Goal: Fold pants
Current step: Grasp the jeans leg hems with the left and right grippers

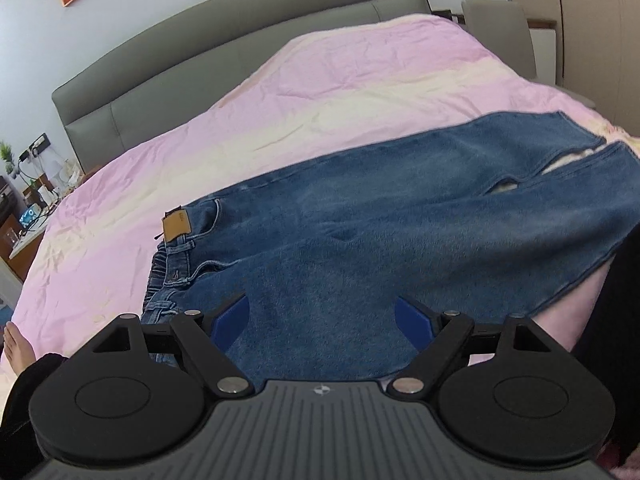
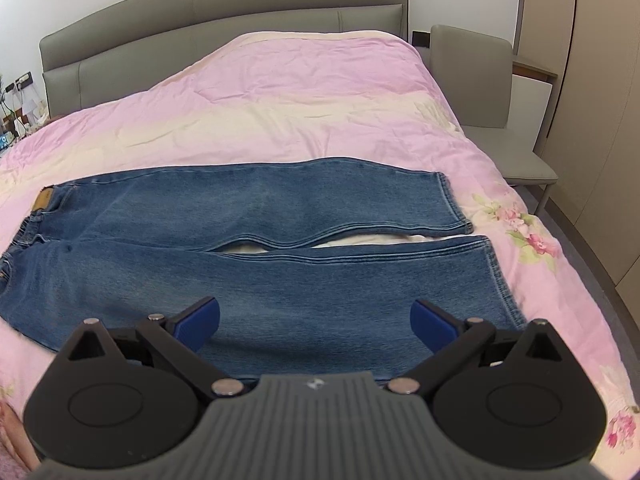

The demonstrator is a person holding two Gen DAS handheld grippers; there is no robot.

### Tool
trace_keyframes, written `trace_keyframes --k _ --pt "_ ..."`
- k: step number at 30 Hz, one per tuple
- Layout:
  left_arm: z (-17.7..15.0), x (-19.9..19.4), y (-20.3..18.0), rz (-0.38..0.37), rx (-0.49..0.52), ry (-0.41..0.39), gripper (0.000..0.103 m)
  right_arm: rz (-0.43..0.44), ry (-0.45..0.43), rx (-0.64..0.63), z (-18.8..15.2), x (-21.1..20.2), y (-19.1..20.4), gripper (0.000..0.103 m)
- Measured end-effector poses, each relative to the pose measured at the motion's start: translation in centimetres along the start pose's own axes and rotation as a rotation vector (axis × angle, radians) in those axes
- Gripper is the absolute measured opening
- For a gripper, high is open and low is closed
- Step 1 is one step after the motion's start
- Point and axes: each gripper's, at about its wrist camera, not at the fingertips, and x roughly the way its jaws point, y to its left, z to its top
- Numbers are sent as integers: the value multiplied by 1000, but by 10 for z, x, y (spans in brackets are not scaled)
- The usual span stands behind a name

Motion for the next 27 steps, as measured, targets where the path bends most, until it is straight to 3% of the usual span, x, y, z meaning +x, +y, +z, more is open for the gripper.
trace_keyframes --k 2,5,9,14,16,20,23,27 --pt "-10 12 1 -4 50 38 96 -11 14 -16 1 10 -16 88" --pt "-29 34 -3 9 168 109 95 -47 25 -60 0 27 -40 87" --pt "-60 68 -20 167 400 219 94 -77 62 -178 -6 53 -70 87" --pt "-92 94 -26 168 539 237 94 -78 186 -333 -22 86 -107 87" --pt "-97 99 -28 165 573 203 95 -106 224 -386 -34 95 -117 87" --pt "-95 108 -29 158 608 159 96 -68 293 -514 -62 111 -123 87" --pt "-92 119 -32 158 605 139 97 -29 267 -576 -72 119 -116 94" --pt "-78 136 -34 176 519 117 97 -4 231 -631 -78 137 -104 98"
